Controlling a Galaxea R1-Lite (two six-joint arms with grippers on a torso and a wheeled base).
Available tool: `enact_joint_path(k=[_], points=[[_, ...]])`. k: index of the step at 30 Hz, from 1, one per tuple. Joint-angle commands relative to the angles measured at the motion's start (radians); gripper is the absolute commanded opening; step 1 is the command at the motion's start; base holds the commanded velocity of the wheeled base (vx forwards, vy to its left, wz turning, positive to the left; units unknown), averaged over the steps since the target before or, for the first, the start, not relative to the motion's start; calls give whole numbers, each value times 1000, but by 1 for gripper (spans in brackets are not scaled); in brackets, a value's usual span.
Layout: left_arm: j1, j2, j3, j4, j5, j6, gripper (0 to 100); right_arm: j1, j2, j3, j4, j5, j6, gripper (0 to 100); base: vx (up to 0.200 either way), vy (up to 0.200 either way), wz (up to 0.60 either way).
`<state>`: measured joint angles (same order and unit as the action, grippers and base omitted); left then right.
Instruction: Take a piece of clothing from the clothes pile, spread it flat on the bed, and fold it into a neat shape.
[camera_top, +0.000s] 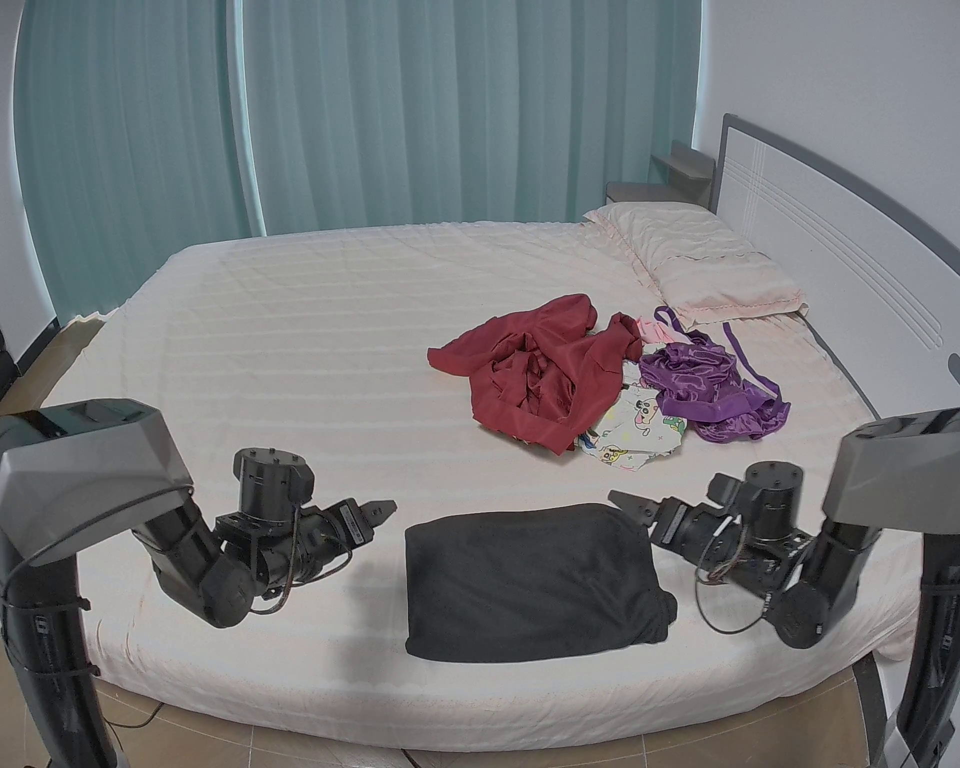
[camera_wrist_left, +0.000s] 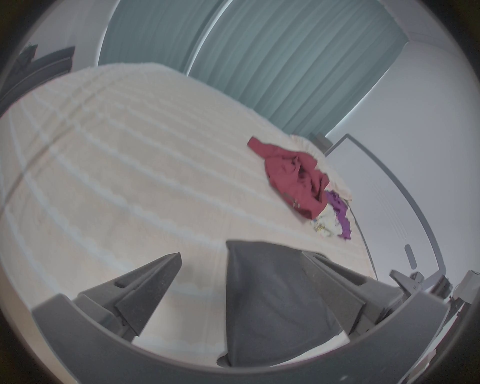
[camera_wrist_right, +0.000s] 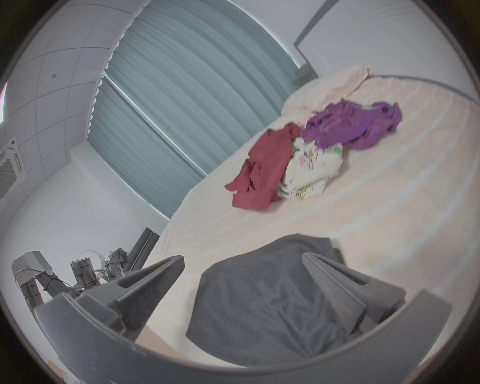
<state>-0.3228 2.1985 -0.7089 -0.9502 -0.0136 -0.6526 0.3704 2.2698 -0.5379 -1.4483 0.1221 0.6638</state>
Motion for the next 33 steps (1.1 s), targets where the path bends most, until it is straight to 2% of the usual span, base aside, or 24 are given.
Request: enact_joint_path(k=[1,4,7,8,9,10,14,18,20,23,25,28,29,30,33], points=[[14,-356,106,-15,112,53,100,-102,-437,311,-44,-16,-61,100,0,0,0],[8,-539,230,-16,150,67,100,-108,-587,400,-46,-39,-90,100,0,0,0],[5,-628,299,-18,202,102,100,-100,-678,464,-40,-68,-138,100,0,0,0],[5,-695,353,-19,274,129,100,-94,-753,527,-43,-91,-197,100,0,0,0],[5,-701,358,-19,281,131,100,-94,-760,532,-43,-93,-202,100,0,0,0],[7,-755,408,-24,345,134,100,-91,-836,538,-17,-114,-230,100,0,0,0],[5,-919,508,-18,417,139,100,-99,-1024,538,114,-174,-240,100,0,0,0],[18,-1094,611,42,426,197,100,-99,-1290,538,381,-182,-253,100,0,0,0],[45,-1145,664,87,440,261,100,-99,-1441,538,589,-180,-256,100,0,0,0],[67,-1218,700,97,445,283,100,-99,-1650,529,873,-176,-251,100,0,0,0],[67,-1283,704,108,471,286,100,-100,-1777,503,1011,-177,-251,100,0,0,0],[67,-1376,706,226,584,272,100,-120,-1946,510,1143,-180,-256,100,0,0,0],[65,-1395,706,254,598,271,100,-127,-1974,518,1158,-180,-256,100,0,0,0],[62,-1482,704,352,616,260,100,-142,-2053,538,1212,-180,-259,100,0,0,0],[57,-1700,703,513,616,286,100,-163,-2172,538,1318,-180,-260,100,0,0,0]])
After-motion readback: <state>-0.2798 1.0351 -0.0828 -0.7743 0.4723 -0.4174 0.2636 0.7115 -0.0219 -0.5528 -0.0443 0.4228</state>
